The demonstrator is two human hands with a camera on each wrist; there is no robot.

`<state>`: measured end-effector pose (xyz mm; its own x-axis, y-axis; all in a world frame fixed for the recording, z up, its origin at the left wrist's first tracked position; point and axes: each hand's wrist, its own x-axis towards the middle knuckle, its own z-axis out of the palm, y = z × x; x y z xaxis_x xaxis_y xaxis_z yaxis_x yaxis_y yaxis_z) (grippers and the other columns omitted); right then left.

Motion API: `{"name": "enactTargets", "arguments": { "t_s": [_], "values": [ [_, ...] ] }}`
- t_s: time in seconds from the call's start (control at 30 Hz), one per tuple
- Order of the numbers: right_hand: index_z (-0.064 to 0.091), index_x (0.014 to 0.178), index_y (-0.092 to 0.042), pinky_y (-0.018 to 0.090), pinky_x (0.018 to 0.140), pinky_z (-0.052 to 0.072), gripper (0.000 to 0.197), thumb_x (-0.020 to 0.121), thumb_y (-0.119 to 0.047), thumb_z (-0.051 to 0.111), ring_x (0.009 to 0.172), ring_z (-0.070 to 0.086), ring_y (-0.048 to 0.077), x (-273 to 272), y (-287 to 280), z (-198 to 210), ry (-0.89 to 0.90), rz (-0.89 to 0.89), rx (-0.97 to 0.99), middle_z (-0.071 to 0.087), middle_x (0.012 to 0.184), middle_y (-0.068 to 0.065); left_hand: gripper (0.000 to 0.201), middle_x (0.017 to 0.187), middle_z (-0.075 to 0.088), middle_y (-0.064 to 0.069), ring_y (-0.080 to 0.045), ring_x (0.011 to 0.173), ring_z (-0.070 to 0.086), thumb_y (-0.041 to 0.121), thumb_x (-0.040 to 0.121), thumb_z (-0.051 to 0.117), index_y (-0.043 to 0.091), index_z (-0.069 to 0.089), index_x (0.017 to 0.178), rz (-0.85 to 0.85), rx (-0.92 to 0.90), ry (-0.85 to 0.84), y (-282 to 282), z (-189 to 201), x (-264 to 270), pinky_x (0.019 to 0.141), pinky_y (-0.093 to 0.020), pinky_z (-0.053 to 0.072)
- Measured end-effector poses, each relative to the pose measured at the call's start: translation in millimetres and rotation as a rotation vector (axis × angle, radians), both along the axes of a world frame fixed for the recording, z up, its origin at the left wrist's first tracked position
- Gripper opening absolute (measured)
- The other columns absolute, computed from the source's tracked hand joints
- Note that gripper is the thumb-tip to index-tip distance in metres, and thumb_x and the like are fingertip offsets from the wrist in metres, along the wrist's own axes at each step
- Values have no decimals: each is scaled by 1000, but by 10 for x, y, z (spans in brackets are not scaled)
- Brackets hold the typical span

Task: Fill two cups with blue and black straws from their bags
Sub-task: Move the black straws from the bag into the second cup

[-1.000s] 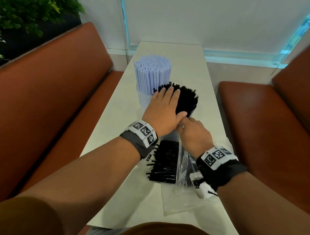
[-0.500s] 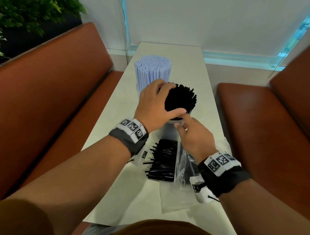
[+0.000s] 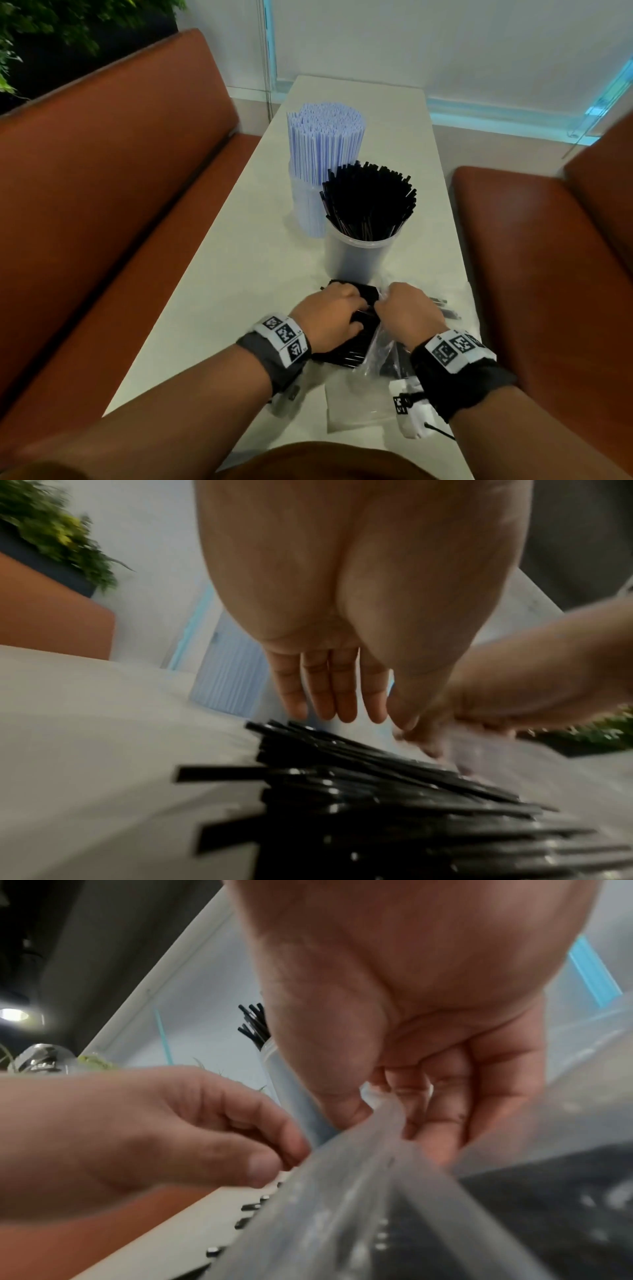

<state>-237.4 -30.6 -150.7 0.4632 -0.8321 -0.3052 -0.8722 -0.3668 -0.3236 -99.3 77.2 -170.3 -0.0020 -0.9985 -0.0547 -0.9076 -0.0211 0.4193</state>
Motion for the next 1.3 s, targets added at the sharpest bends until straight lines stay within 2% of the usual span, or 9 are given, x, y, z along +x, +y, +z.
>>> {"name": "enactTargets", "arguments": {
  "t_s": [0.2, 0.37, 0.47, 0.7, 0.8, 0.9, 1.07, 1.2, 1.3],
  "values": [
    [51, 88, -19, 35, 67, 37, 12, 96, -26, 45, 84, 56, 23, -54, 71, 141, -192, 52, 95, 55, 84, -3, 56, 137, 51, -9, -30, 121, 49, 42, 96, 56, 8, 49, 141, -133, 65, -218, -228, -117, -129, 106, -41, 39],
    [50, 88, -21, 35, 65, 41, 15, 98, -29, 41, 78, 55, 15, -115, 119, 174, -205, 68, 66, 59, 86, -3, 48, 129, 52, -10, -30, 118, 48, 38, 98, 54, 10, 48, 137, -135, 107, -267, -239, -162, -147, 100, -44, 44],
    [50, 101, -23, 38, 72, 49, 11, 94, -30, 45, 80, 60, 18, -122, 139, 201, -219, 34, 61, 63, 88, -2, 43, 126, 53, -9, -28, 115, 51, 37, 100, 53, 9, 52, 133, -135, 70, -305, -236, -162, -141, 97, -42, 46],
    [33, 137, -37, 39, 72, 51, 54, 88, -30, 55, 85, 59, 19, -114, 187, 264, -317, 58, -27, 55, 97, -3, 37, 120, 54, -6, -27, 110, 53, 30, 94, 58, 14, 52, 126, -58, -22, -409, -156, -41, 2, 89, -40, 42],
    [47, 130, -38, 38, 79, 51, 40, 92, -31, 50, 90, 55, 13, -115, 162, 251, -312, 34, -75, 50, 106, -8, 26, 113, 62, -7, -29, 102, 60, 26, 94, 55, 15, 52, 118, -35, -6, -439, -40, 19, 202, 85, -41, 40],
    [55, 125, -35, 34, 77, 47, 32, 93, -28, 49, 91, 54, 10, -120, 135, 187, -341, -1, -101, 49, 110, -8, 29, 109, 64, -4, -28, 97, 62, 25, 95, 53, 19, 47, 123, 13, 29, -443, 150, 21, 514, 82, -39, 39],
    [59, 120, -35, 42, 94, 48, 26, 97, -34, 46, 112, 54, 21, -110, 182, 45, -291, -58, -73, 49, 121, -3, 19, 97, 61, 1, -25, 87, 62, 35, 100, 50, 24, 47, 115, 172, 38, -386, 507, -79, 1001, 70, -35, 33],
    [63, 114, -31, 31, 96, 41, 27, 100, -47, 46, 111, 51, 12, -12, 251, 88, -656, -64, -209, 51, 114, -7, 20, 95, 60, 0, -25, 82, 60, 34, 99, 51, 23, 50, 116, 265, -25, -313, 653, -76, 1040, 63, -33, 35],
    [59, 107, -36, 19, 94, 42, 26, 98, -52, 40, 105, 52, -4, 105, 378, 247, -1013, -86, -131, 58, 111, -12, 20, 95, 62, -1, -26, 82, 60, 31, 97, 56, 21, 55, 115, 272, -133, -225, 649, 35, 874, 62, -34, 41]
  ]
}}
